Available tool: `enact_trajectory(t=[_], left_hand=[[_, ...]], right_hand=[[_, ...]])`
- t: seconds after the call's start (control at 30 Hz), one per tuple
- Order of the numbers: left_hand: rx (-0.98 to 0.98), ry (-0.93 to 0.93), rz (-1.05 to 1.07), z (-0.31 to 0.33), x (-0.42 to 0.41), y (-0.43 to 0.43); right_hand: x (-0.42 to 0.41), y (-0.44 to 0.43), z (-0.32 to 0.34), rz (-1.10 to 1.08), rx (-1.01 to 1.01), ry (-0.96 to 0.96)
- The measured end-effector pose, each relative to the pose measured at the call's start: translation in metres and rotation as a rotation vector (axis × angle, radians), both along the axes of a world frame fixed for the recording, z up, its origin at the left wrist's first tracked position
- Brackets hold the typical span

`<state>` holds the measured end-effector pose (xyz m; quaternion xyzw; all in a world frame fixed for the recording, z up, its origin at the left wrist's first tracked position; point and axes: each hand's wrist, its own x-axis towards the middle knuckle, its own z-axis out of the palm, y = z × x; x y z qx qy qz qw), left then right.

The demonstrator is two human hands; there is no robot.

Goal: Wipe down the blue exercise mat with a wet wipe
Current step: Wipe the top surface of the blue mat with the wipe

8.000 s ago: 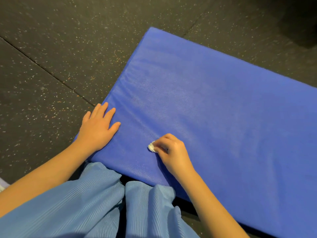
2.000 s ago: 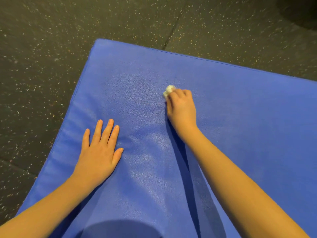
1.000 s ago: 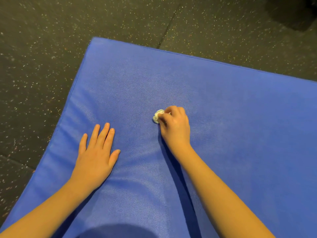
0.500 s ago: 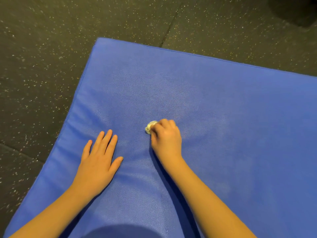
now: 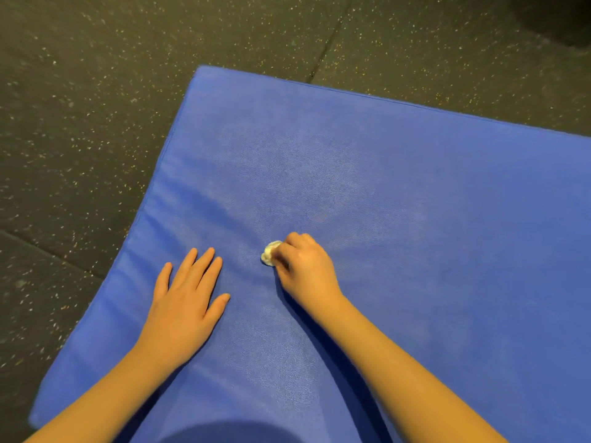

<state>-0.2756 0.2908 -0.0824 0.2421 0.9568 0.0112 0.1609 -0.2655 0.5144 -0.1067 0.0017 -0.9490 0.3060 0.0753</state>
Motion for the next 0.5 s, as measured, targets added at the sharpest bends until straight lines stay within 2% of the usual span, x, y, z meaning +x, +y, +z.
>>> enact_trajectory(t=[0.07, 0.2, 0.27, 0.43, 0.5], left_hand=[[0.003, 0.027, 0.026, 0.003, 0.001, -0.001], [0.019, 0.019, 0.082, 0.008, 0.011, -0.004], [0.016, -0.008, 0.098, 0.007, 0.014, -0.006], [0.041, -0.061, 0.107, 0.006, 0.015, -0.008], [0.043, -0.085, 0.119, 0.011, 0.017, -0.009]], right_hand=[[-0.006, 0.016, 0.006, 0.035, 0.043, -0.031], [-0.013, 0.029, 0.008, -0.211, 0.017, -0.039], [-0.001, 0.011, 0.007, -0.225, -0.017, -0.048], [0.043, -0.023, 0.021, 0.259, -0.041, -0.145], [0.037, -0.009, 0.019, 0.236, 0.010, -0.124]])
